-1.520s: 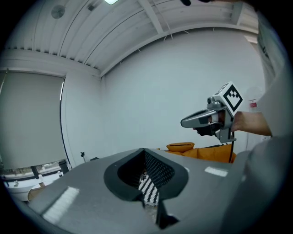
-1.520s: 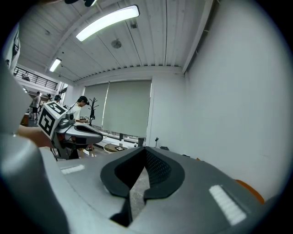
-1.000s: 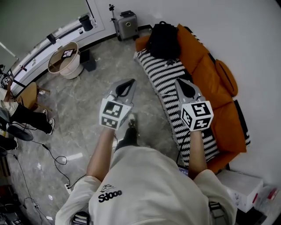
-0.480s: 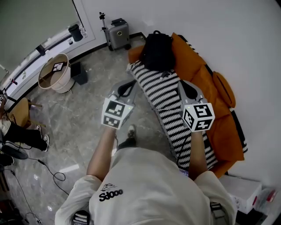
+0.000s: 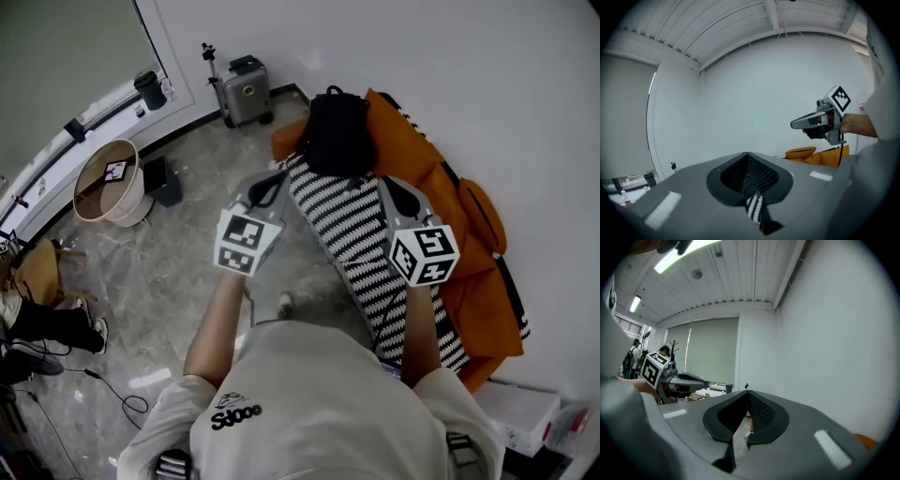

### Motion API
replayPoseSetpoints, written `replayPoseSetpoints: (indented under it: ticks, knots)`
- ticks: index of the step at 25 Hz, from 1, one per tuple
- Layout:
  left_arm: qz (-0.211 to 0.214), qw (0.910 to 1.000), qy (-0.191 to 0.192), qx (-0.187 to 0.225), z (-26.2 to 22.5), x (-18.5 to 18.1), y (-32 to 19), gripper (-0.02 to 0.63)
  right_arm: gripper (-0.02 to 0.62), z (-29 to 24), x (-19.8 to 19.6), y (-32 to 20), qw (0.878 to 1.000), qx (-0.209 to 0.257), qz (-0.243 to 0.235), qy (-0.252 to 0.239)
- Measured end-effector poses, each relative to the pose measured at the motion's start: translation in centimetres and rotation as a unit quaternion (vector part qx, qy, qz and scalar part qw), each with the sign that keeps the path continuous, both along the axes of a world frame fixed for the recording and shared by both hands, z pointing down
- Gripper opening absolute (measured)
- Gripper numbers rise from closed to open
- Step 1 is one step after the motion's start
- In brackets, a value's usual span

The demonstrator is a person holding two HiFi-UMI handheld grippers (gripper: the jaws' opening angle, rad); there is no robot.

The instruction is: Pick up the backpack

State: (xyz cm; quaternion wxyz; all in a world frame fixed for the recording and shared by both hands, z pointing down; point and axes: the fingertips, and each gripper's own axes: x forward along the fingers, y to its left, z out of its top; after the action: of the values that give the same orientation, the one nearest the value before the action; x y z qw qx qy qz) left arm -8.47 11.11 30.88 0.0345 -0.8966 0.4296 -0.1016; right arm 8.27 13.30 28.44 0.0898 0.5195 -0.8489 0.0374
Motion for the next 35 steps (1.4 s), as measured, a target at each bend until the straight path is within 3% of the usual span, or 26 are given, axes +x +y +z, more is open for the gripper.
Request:
replayPoseSetpoints:
  ticks: [7, 13, 20, 35]
  knots:
    - [0.011, 0.9999, 0.0, -0.012, 1.3, -1.9, -5.8, 0.009, 0.003, 0.0, -1.0, -5.3, 0.998, -0.003, 0.025, -0.053]
    - [0.027, 0.9996, 0.003, -0.013, 1.6, -3.1, -9.7, 0.009, 0.002, 0.8, -4.0, -8.5, 0.999, -0.017, 0.004, -0.039]
    - [0.049, 0.9985, 0.003, -0.024, 2.8, -4.2, -13.3, 0.009, 0.002, 1.6, -6.1, -11.7, 0.999, -0.026, 0.019, -0.029]
    - [0.045, 0.9974, 0.009, -0.056, 5.5, -4.7, -16.4, 0.009, 0.003, 4.6, -5.8, -14.9, 0.997, -0.065, 0.034, -0.026]
